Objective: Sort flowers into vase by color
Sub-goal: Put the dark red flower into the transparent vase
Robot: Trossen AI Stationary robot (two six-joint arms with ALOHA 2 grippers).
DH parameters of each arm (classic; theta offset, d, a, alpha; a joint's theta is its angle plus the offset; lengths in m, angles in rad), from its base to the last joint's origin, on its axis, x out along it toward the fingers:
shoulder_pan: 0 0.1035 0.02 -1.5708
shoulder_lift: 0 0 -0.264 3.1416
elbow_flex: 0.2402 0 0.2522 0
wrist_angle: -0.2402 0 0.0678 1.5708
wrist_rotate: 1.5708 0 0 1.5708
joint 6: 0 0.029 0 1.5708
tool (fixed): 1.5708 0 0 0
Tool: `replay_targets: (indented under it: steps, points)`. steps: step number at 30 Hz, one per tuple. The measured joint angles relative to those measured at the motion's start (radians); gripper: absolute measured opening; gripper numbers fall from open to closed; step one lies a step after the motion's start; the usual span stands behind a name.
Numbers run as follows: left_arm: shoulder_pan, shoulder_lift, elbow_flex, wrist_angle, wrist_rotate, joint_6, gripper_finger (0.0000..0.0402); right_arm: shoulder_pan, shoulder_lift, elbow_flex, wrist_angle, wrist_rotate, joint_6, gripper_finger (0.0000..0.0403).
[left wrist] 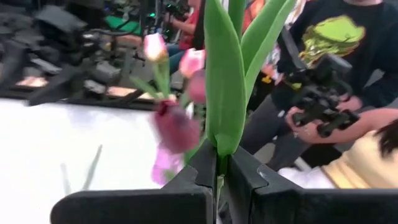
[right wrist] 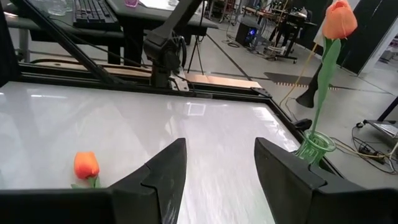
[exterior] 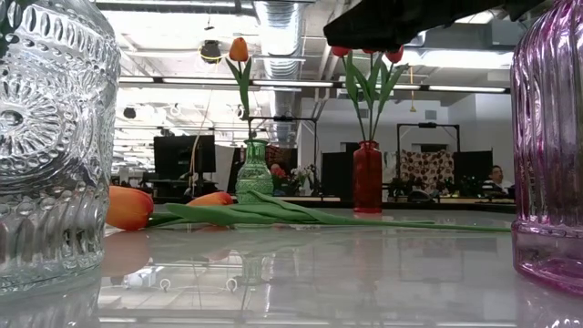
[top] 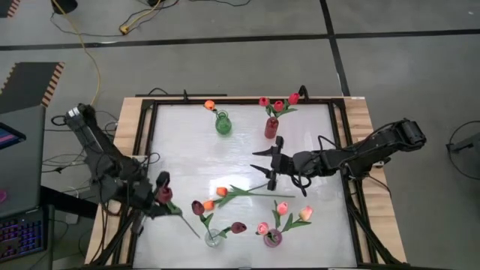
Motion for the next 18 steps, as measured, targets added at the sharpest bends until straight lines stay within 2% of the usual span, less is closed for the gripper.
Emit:
replay_targets:
  steps: [9, 18]
  points:
    - [-0.06, 0.168, 0.0, 0.254, -0.017, 0.061, 0.0, -0.006, 0.0, 0.0, -0.04, -0.002, 0.0, 0.0214]
    - [-0.059, 0.209, 0.0, 0.339, -0.154, 0.164, 0.0, -0.006, 0.0, 0.0, -0.107, -0.003, 0.06, 0.0214]
